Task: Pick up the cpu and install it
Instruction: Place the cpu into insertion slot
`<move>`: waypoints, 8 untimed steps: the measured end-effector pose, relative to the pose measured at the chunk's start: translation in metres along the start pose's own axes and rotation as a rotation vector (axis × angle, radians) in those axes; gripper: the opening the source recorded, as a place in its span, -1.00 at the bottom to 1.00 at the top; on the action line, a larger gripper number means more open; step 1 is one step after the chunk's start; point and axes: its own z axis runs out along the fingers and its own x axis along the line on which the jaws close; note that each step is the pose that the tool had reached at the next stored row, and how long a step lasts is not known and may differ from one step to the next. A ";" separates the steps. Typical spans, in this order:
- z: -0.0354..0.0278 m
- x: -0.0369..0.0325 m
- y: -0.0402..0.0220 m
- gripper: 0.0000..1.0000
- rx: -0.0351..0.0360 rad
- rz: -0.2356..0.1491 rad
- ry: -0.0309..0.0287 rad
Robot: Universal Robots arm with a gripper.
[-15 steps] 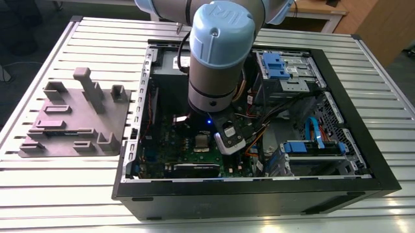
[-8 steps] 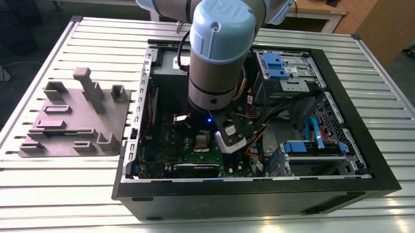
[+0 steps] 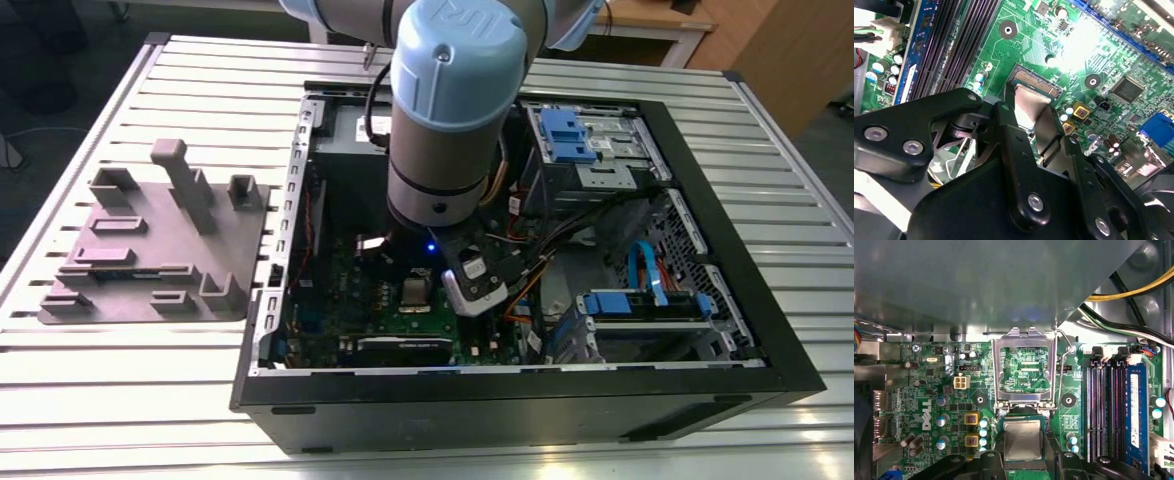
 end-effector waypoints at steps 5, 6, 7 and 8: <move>0.0000 0.0000 0.0000 -0.11 -0.0001 0.000 0.0000; 0.0000 0.0000 0.0000 -0.11 -0.0001 0.000 0.0000; 0.0000 0.0000 0.0000 0.00 -0.0002 0.000 0.0000; 0.0000 0.0000 0.0000 0.12 -0.0002 0.000 0.0000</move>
